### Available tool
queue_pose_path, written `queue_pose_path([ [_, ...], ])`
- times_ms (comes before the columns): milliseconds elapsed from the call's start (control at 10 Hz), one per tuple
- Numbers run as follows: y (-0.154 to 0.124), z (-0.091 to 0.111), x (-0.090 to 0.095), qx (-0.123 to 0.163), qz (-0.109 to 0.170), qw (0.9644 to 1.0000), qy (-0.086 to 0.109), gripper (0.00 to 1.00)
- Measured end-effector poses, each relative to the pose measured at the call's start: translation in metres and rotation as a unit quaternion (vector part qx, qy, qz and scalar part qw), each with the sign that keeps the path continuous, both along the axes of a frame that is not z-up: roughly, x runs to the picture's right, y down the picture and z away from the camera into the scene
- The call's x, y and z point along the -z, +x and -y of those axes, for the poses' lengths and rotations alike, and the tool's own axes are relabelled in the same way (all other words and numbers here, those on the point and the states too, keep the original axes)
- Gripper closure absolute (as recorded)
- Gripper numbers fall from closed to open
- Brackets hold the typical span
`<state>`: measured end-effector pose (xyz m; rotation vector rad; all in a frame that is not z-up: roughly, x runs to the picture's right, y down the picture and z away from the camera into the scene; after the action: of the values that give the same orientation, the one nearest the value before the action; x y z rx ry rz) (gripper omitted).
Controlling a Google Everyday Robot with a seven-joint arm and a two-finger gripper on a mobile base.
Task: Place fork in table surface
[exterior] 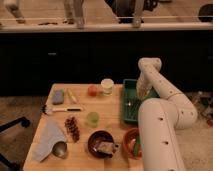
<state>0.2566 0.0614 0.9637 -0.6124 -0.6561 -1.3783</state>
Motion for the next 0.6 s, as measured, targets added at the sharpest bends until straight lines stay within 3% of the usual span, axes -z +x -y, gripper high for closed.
queue_pose_path([
  [600, -0.009, 0.02, 0.04, 0.001, 0.015, 0.998, 0.062, 1.0],
])
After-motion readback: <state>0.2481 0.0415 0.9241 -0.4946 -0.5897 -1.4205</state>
